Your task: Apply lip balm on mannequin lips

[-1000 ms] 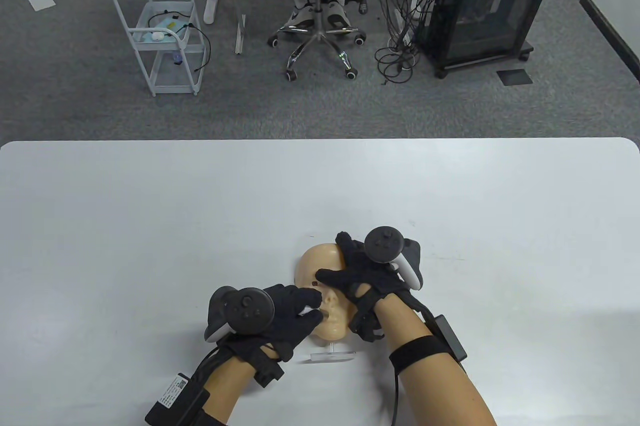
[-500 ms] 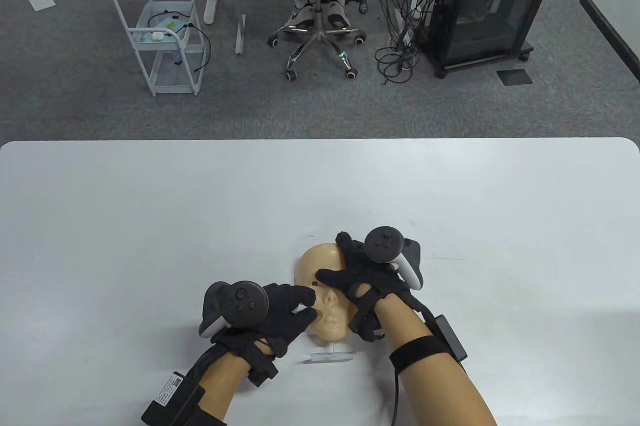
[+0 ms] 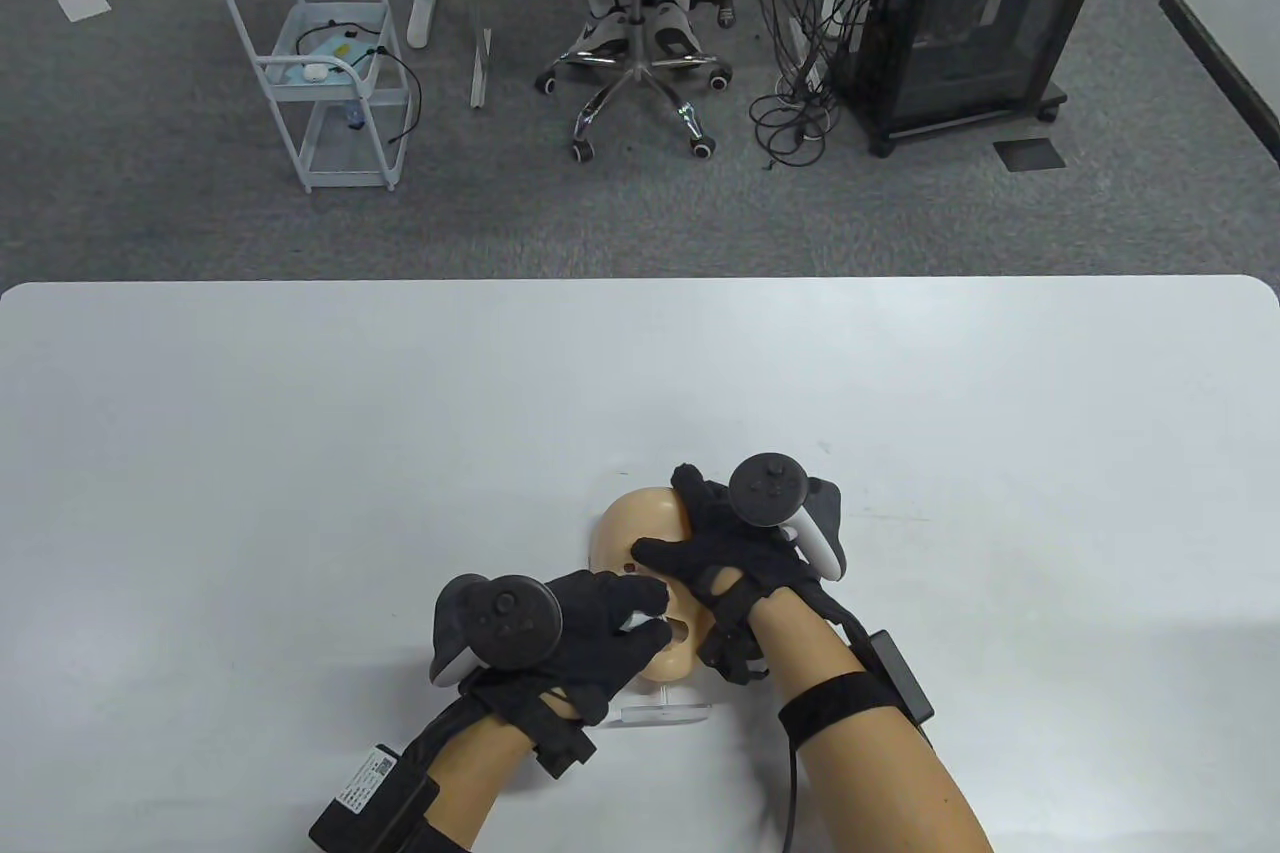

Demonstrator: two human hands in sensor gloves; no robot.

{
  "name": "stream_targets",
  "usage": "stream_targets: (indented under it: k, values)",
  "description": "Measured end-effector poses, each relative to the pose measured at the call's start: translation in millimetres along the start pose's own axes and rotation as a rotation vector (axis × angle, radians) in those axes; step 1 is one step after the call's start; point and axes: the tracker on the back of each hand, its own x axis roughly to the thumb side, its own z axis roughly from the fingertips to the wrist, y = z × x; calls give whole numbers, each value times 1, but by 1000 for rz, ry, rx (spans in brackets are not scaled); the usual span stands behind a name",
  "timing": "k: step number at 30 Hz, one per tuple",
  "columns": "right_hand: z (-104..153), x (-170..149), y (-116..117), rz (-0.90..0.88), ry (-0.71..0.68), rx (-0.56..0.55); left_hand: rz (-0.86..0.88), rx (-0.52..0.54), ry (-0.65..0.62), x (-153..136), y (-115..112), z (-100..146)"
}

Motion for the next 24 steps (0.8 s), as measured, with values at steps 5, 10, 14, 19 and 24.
stream_targets:
  k: [5,10,14,19,24]
  values:
    - [0,0,0,0,0,0,-37,-17,7,3,-5,-3]
    - [0,0,0,3,-1,1,-58,-28,8,3,-5,-4]
    - [0,-1,0,4,-1,2,-61,-22,14,2,-2,-2]
    - [1,-1,0,5,2,0,-62,-34,47,-3,9,2]
    - [1,-1,0,4,3,0,-34,-61,66,-11,13,5]
